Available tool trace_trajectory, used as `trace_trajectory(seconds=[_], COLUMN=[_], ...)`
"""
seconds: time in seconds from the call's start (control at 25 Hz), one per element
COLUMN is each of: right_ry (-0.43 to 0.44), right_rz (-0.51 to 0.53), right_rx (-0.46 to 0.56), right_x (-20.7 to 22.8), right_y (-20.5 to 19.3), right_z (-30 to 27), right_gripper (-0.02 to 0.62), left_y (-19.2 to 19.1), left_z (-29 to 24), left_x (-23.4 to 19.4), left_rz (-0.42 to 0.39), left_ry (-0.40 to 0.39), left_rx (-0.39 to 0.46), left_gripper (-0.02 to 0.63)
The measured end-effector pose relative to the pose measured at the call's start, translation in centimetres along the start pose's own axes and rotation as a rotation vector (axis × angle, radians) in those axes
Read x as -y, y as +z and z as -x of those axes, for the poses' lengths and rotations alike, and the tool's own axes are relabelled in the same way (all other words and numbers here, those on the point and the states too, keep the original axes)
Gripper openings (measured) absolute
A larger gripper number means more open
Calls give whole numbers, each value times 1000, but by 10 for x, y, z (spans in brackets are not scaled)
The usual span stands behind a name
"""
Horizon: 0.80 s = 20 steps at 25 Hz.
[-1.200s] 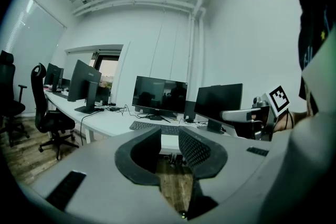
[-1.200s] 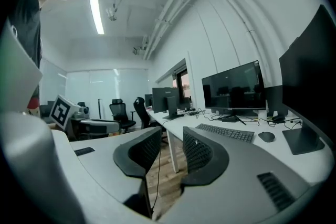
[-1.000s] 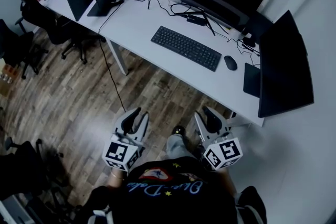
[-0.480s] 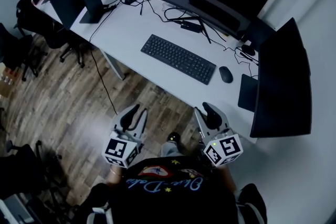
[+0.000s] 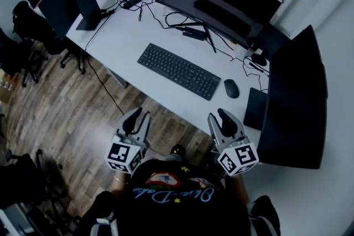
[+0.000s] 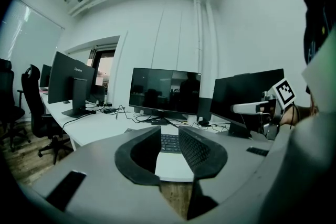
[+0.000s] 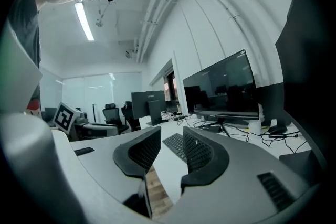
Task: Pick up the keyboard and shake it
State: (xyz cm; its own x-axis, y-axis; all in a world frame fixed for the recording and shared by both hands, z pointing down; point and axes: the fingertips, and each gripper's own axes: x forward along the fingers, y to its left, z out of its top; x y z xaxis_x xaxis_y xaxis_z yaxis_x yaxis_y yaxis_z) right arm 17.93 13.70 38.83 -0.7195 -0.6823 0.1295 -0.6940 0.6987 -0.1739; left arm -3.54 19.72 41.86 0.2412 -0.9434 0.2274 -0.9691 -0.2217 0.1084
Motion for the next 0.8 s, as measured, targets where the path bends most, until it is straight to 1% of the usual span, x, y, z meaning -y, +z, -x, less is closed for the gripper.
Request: trace_trajectory(seconds=[0.24, 0.36, 0.48, 0.6, 0.8], right_ry=[-5, -16, -33, -63, -130], right_rz=[-45, -67, -76, -75, -93], right_rx=[15, 7, 5, 4, 1], right_x=[20, 28, 38, 51, 66], right_y=[0, -6, -7, -4, -3], right_z=[-9, -11, -16, -22, -38], right_gripper=[123, 123, 124, 124, 126], left_y=[7, 7, 5, 2, 2], left_z=[-18, -27, -42, -62, -94], left_x=[0, -4, -10, -20, -42], left_rz=[0, -14, -1, 1, 5], left_ry=[-3, -2, -12, -20, -59], left_rx=[-47, -49, -53, -54, -106], left_gripper=[81, 81, 81, 80, 81])
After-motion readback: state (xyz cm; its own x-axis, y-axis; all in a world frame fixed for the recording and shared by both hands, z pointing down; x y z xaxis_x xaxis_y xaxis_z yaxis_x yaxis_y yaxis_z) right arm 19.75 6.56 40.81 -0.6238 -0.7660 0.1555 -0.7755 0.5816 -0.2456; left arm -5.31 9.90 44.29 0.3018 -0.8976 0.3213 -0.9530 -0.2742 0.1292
